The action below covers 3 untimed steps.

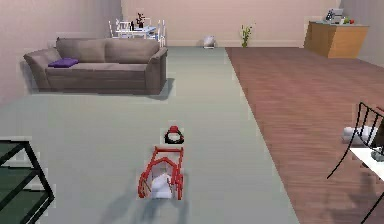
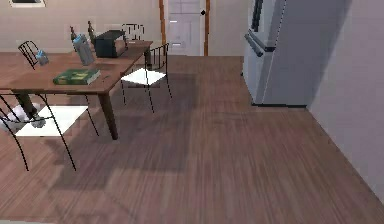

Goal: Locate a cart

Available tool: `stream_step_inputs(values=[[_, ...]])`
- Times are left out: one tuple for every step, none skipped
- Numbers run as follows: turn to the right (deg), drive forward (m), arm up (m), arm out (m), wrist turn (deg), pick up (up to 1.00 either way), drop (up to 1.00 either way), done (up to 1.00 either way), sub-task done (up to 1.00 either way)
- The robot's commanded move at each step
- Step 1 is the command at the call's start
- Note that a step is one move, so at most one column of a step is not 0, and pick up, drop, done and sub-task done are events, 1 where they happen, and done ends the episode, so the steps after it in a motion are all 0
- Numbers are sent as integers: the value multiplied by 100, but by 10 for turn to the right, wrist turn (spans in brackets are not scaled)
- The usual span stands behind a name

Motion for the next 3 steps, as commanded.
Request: stream_step_inputs(values=[[0, 40, 0, 0, 0, 0, 0, 0, 0], [-90, 0, 0, 0, 0, 0, 0, 0, 0], [0, 0, 0, 0, 0, 0, 0, 100, 0]])
